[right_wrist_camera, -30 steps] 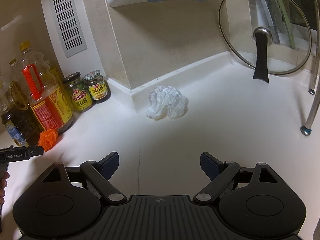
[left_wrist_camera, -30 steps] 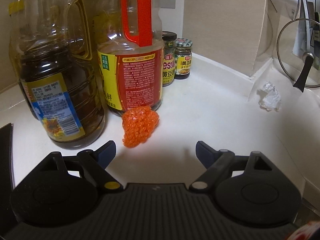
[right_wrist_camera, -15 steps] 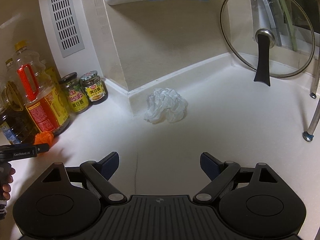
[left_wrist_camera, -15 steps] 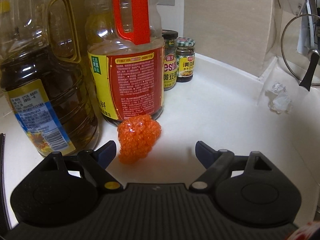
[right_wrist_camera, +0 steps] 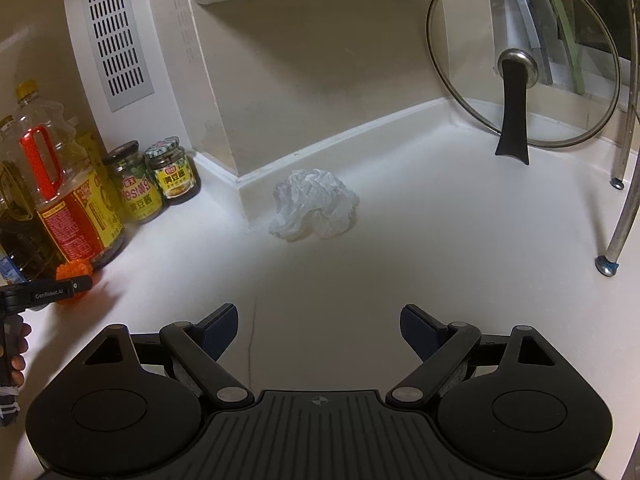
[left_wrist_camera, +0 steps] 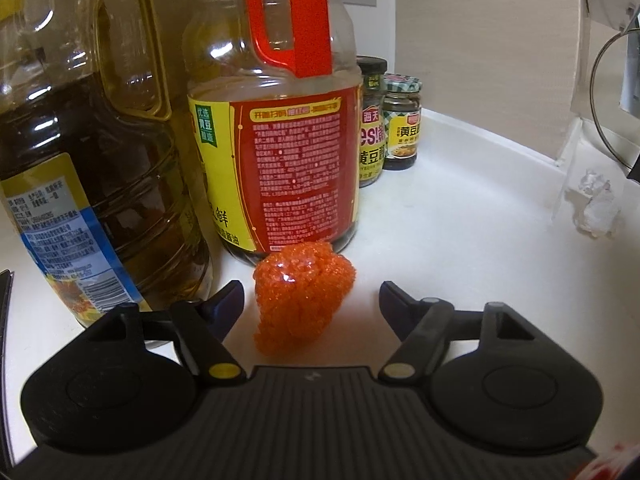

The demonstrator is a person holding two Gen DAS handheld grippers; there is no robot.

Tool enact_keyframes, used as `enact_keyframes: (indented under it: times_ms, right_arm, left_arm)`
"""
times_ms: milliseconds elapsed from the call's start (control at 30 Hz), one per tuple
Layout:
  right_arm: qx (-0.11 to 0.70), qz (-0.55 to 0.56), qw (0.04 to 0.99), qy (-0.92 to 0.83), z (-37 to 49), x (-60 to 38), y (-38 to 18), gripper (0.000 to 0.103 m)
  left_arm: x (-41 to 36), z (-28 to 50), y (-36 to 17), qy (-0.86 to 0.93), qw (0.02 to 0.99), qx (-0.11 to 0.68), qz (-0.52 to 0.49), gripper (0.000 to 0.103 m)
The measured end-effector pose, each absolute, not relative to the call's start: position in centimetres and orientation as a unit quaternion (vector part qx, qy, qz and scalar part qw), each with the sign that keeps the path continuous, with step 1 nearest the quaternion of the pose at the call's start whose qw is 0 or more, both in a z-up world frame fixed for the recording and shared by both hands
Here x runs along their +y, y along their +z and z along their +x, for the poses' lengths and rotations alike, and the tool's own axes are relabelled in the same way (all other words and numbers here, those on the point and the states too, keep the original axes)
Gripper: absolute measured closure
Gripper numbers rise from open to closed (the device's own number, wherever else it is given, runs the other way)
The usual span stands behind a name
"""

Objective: Collect trash
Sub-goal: 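Move the left gripper to the orange mesh scrubber while the right gripper approaches the white plastic bag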

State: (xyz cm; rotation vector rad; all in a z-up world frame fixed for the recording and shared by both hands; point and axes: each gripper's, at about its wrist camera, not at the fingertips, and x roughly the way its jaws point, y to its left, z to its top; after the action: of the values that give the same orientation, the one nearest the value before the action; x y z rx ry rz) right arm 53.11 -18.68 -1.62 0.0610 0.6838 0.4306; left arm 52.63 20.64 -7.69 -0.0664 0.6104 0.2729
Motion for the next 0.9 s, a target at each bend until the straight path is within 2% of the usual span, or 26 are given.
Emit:
enact_keyframes:
  times_ms: [67, 200, 300, 600, 900]
  right_arm:
    - [0.334, 0.025, 0.92, 0.204, 53.3, -18.7, -1.7, 0.015]
    - [0.334, 0.019, 0.921, 0.201, 53.6, -18.7, -2.0, 0.015]
    - [0.332, 0.014, 0.921, 0.203, 54.1, -18.6, -2.1, 0.015]
    - [0.32, 0.032, 0.918, 0.232, 57.1, -18.4, -2.7, 0.015]
    - [0.293, 0.048, 0.917, 0.265, 61.4, -17.1, -2.7, 0.015]
  left_arm:
    - [20.8, 52.8, -7.8, 0.135, 0.944, 0.3, -0.036, 0.037]
    - [21.1, 52.8, -7.9, 0.134, 0.943, 0.3, -0.045, 0.055]
    - [21.1, 52.5, -7.6, 0.129, 0.946, 0.293, -0.046, 0.062]
    - [19.5, 51.0, -5.6, 0.086, 0.956, 0.275, -0.059, 0.066]
    - [16.5, 53.8, -4.5, 0.058, 0.957, 0.277, -0.06, 0.066]
